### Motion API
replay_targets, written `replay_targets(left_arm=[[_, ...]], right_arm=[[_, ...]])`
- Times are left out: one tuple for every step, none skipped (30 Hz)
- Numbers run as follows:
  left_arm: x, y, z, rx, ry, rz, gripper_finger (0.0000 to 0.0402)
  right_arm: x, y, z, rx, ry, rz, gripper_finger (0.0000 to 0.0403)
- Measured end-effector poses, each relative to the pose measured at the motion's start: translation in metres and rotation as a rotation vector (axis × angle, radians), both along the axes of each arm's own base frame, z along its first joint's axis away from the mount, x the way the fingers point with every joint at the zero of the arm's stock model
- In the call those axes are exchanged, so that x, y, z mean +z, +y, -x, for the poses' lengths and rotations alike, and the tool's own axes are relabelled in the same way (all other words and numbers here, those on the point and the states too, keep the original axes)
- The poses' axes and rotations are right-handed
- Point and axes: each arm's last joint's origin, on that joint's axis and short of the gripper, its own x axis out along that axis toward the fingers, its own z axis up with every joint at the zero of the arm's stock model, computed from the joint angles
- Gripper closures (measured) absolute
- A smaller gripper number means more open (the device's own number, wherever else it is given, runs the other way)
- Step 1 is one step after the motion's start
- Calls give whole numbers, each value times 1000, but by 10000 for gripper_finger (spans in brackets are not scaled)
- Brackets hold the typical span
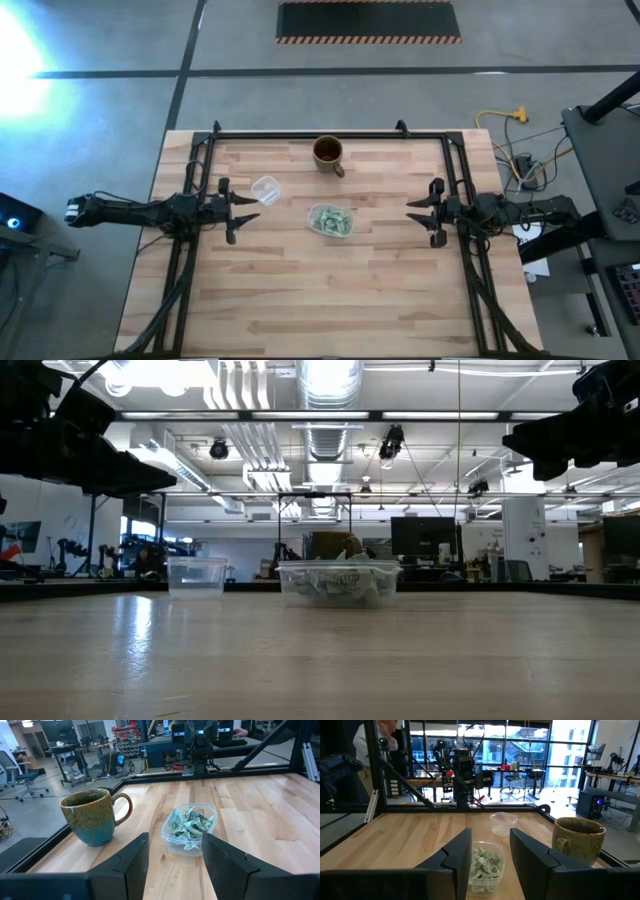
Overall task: Pick and place Stevia / Truvia into bins
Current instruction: Return to Home Position
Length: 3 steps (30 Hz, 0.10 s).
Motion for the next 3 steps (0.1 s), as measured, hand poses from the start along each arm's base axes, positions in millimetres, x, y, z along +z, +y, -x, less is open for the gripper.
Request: replay_targets(left_arm=[[0, 0, 0, 0, 0, 0, 236], [0, 0, 0, 1, 0, 0, 236], [0, 0, 0, 0, 0, 0, 236]], right_arm=[[0, 0, 0, 0, 0, 0, 280], [0, 0, 0, 0, 0, 0, 280], [0, 0, 0, 0, -1, 0, 280]])
